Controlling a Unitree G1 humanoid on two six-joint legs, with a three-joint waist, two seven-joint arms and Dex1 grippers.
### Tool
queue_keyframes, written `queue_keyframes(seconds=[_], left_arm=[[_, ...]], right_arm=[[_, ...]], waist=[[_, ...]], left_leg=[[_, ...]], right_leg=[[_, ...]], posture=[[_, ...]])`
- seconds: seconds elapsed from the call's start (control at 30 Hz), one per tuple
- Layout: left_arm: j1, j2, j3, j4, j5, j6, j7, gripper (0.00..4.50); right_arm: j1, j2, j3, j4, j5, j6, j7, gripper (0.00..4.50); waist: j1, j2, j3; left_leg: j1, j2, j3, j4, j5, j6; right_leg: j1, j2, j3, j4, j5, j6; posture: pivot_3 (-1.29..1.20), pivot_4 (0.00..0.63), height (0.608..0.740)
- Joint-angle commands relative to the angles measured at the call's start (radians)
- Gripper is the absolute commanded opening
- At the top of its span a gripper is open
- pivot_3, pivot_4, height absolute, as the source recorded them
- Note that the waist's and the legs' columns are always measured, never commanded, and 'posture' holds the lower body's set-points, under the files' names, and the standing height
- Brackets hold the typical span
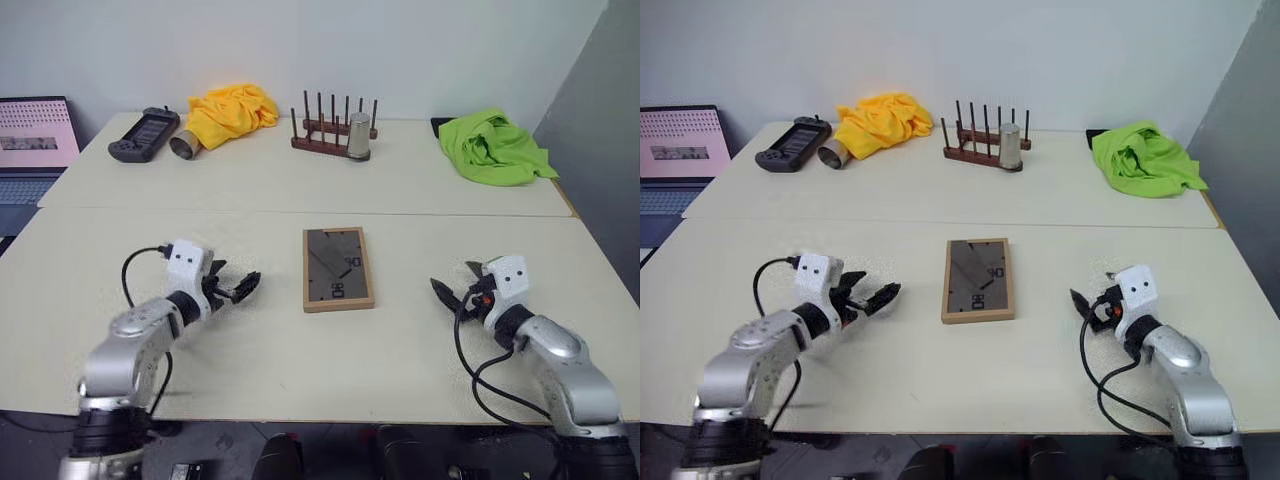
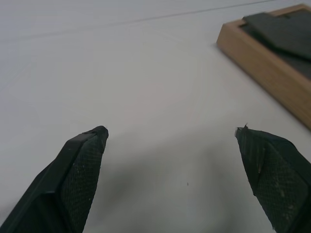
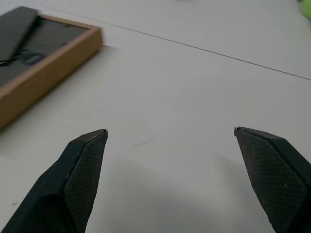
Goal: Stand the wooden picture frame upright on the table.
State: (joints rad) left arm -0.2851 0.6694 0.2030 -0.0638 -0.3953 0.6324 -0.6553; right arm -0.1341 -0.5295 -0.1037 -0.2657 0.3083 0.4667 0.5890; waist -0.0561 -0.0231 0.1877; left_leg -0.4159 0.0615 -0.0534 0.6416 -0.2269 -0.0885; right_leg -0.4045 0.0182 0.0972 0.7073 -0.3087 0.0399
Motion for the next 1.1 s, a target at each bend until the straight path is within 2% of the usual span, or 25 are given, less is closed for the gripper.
queue_keyframes(seconds=[0.03, 0.13, 0.27, 0.53, 0.6, 0.63, 0.67, 0.73, 0.83, 1.1], left_arm=[[-0.055, 0.090, -0.013, 0.018, -0.052, 0.034, -0.161, 4.50], [-0.112, 0.160, -0.037, 0.062, -0.071, 0.075, -0.255, 4.50], [-0.161, 0.228, -0.091, 0.103, -0.051, 0.077, -0.353, 4.50], [-0.225, 0.203, -0.154, 0.177, -0.018, 0.029, -0.397, 4.50], [-0.233, 0.194, -0.160, 0.185, -0.015, 0.022, -0.400, 4.14], [-0.239, 0.189, -0.159, 0.193, -0.015, 0.018, -0.401, 4.06], [-0.246, 0.183, -0.161, 0.201, -0.012, 0.008, -0.401, 3.73], [-0.259, 0.169, -0.162, 0.218, -0.004, -0.010, -0.397, 3.25], [-0.282, 0.144, -0.166, 0.257, 0.018, -0.043, -0.377, 2.68], [-0.332, 0.036, -0.217, 0.374, 0.125, -0.185, -0.307, 0.83]], right_arm=[[-0.082, -0.084, -0.013, 0.008, 0.108, 0.065, 0.164, 4.44], [-0.156, -0.166, 0.004, 0.046, 0.175, 0.136, 0.292, 4.44], [-0.249, -0.214, 0.049, 0.133, 0.166, 0.136, 0.385, 4.44], [-0.382, -0.170, 0.136, 0.321, 0.087, 0.027, 0.436, 4.44], [-0.394, -0.157, 0.146, 0.347, 0.075, 0.006, 0.444, 4.50], [-0.402, -0.150, 0.152, 0.360, 0.068, -0.003, 0.443, 4.08], [-0.409, -0.144, 0.160, 0.377, 0.056, -0.019, 0.447, 4.00], [-0.424, -0.129, 0.168, 0.405, 0.034, -0.044, 0.443, 3.49], [-0.447, -0.109, 0.179, 0.438, 0.006, -0.065, 0.429, 2.90], [-0.502, -0.021, 0.238, 0.505, -0.113, -0.094, 0.327, 0.87]], waist=[[-0.001, 0.000, 0.000], [-0.002, 0.001, 0.001], [-0.002, 0.001, 0.001], [-0.002, 0.001, 0.001], [-0.001, 0.001, 0.001], [-0.001, 0.001, 0.001], [-0.001, 0.001, 0.001], [-0.001, 0.001, 0.001], [-0.001, 0.001, 0.001], [-0.001, 0.001, 0.001]], left_leg=[[0.000, 0.000, 0.000, 0.000, 0.000, 0.000], [0.000, 0.000, 0.000, 0.000, 0.000, 0.000], [0.000, 0.001, 0.000, 0.000, 0.000, 0.000], [-0.001, 0.001, 0.000, 0.000, 0.000, 0.000], [-0.001, 0.001, 0.000, 0.000, 0.000, 0.000], [-0.001, 0.001, 0.000, 0.000, 0.000, 0.000], [-0.001, 0.001, 0.000, 0.000, 0.000, 0.000], [-0.001, 0.001, 0.000, 0.001, 0.000, 0.000], [-0.001, 0.001, 0.000, 0.001, 0.000, 0.000], [-0.001, 0.000, 0.000, 0.002, 0.000, 0.000]], right_leg=[[0.000, 0.000, 0.000, 0.000, 0.000, 0.000], [0.000, 0.000, 0.000, -0.001, 0.000, 0.000], [0.000, 0.001, -0.001, -0.001, 0.000, 0.000], [0.000, 0.001, 0.000, -0.001, 0.000, 0.000], [0.000, 0.000, 0.000, -0.001, 0.000, 0.000], [0.000, 0.000, -0.001, -0.001, 0.000, 0.000], [0.000, 0.000, -0.001, -0.001, 0.000, 0.000], [0.000, 0.000, -0.001, -0.001, 0.000, 0.000], [0.000, 0.000, 0.000, 0.000, 0.000, 0.000], [-0.001, 0.000, 0.000, 0.002, 0.000, 0.000]], posture=[[0.00, 0.150, 0.740], [0.00, 0.150, 0.740], [0.00, 0.150, 0.740], [0.00, 0.150, 0.740], [0.00, 0.150, 0.740], [0.00, 0.150, 0.740], [0.00, 0.150, 0.740], [0.00, 0.150, 0.740], [0.00, 0.150, 0.740], [0.00, 0.150, 0.740]])
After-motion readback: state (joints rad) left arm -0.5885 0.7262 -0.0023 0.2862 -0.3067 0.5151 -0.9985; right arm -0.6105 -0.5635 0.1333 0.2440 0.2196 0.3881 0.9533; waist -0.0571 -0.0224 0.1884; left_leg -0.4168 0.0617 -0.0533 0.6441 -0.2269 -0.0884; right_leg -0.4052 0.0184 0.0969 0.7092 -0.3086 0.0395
